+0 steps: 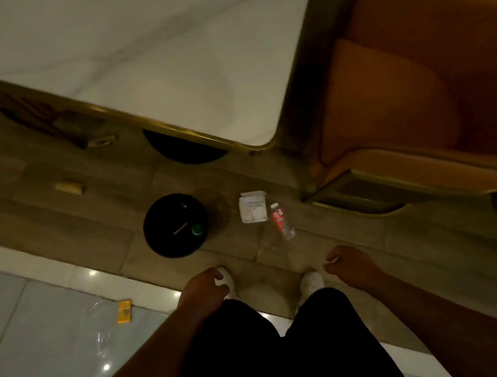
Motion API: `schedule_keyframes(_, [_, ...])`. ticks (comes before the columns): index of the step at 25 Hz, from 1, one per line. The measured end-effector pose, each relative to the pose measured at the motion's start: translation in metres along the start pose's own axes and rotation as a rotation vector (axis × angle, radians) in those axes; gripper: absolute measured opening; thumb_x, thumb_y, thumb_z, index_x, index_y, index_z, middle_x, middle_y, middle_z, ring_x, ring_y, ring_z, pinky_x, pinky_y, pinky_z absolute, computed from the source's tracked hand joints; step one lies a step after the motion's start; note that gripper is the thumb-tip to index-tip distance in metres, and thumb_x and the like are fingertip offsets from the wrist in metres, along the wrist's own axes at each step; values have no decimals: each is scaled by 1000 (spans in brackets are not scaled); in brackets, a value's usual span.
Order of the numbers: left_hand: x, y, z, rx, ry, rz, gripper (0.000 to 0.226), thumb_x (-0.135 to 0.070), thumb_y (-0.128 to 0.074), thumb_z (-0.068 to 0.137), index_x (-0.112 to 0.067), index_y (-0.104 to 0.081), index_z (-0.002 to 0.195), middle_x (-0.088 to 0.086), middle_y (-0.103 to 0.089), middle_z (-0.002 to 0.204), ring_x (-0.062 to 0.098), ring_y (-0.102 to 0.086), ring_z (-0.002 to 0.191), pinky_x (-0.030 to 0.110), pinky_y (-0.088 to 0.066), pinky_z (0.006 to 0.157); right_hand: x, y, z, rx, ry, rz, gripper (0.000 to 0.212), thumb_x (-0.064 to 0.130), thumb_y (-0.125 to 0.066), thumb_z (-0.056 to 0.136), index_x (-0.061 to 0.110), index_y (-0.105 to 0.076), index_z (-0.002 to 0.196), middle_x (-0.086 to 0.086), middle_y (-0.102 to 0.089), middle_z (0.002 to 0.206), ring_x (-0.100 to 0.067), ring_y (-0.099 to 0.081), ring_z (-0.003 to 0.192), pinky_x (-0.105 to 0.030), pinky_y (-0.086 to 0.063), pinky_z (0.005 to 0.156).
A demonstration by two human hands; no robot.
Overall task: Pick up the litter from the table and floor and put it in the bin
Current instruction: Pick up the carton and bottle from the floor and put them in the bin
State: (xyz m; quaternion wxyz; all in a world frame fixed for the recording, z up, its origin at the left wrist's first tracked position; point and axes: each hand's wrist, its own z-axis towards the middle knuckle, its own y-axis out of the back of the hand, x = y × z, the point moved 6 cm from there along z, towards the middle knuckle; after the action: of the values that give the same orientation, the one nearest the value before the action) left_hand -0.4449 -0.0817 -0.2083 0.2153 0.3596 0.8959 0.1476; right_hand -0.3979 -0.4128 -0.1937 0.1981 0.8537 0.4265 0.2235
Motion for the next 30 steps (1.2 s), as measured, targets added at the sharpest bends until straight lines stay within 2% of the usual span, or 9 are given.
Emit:
schedule_keyframes(6, [-62, -58, 19, 0, -29, 78, 34, -27, -62, 81, -21, -62, 115, 2, -64, 96, 21, -60, 91, 26, -41, 75, -69, -5, 48, 72, -11, 41, 28, 36, -65, 81, 24, -66, 106, -3, -67, 107, -24, -63, 102, -30, -49, 86])
schedule_keyframes(8, [-73, -81, 40, -21, 7, 86, 35, -27, -62, 83, -21, -61, 118, 3, -67, 104, 18, -58, 88, 26, -42, 76, -85, -18, 79, 119, 7, 14, 31, 37, -61, 82, 23, -65, 109, -5, -66, 114, -25, -62, 104, -31, -50, 87])
schedule_keyframes(12, [-86, -131, 121, -50, 23, 73, 36, -29, -61, 83, -21, -61, 118, 4, -71, 100, 20, -68, 87, 29, -52, 75, -107, -46, 165, 132, 41, 1, 34, 35, -59, 81, 27, -62, 114, -1, -64, 122, -23, -61, 108, -28, -46, 82])
schedule_keyframes(15, [-88, -168, 203, -67, 17, 50, 40, -29, -62, 83, -22, -60, 122, 0, -67, 95, 15, -62, 77, 27, -47, 69, -114, -74, 248, 91, 59, 30, 41, 34, -60, 79, 29, -58, 120, 0, -64, 124, -23, -61, 109, -27, -46, 80])
schedule_keyframes(18, [-89, -188, 286, -125, 0, 26, 46, -29, -65, 84, -20, -57, 128, 6, -67, 111, 16, -57, 83, 26, -42, 71, -105, -108, 326, 55, 120, 18, 48, 32, -59, 84, 27, -50, 131, -2, -62, 127, -24, -61, 109, -28, -46, 79])
schedule_keyframes(23, [-88, -199, 437, -267, -74, 37, 56, -36, -64, 88, -20, -46, 138, 8, -61, 127, 23, -61, 101, 30, -48, 71, -81, -165, 464, -59, 196, -36, 63, 39, -65, 84, 18, -38, 137, -13, -52, 133, -32, -54, 118, -40, -48, 93])
schedule_keyframes(25, [-93, -198, 483, -319, -138, 41, 58, -40, -65, 87, -21, -45, 138, 8, -60, 131, 26, -61, 113, 37, -54, 83, -74, -179, 504, -110, 221, -97, 78, 46, -66, 81, 19, -27, 143, -15, -41, 143, -36, -45, 127, -48, -45, 100])
schedule_keyframes(27, [-90, -196, 531, -380, -99, 2, 78, -46, -70, 81, -12, -36, 143, 15, -51, 139, 32, -52, 125, 45, -50, 97, -67, -190, 540, -165, 266, -175, 91, 53, -65, 78, 20, -17, 148, -15, -30, 151, -39, -35, 136, -54, -37, 107])
schedule_keyframes(30, [-81, -192, 594, -425, 24, -82, 110, -64, -75, 64, -7, -28, 145, 19, -42, 143, 36, -46, 129, 46, -46, 102, -55, -194, 577, -215, 308, -228, 100, 57, -69, 70, 18, -19, 148, -18, -34, 148, -42, -38, 132, -56, -39, 104])
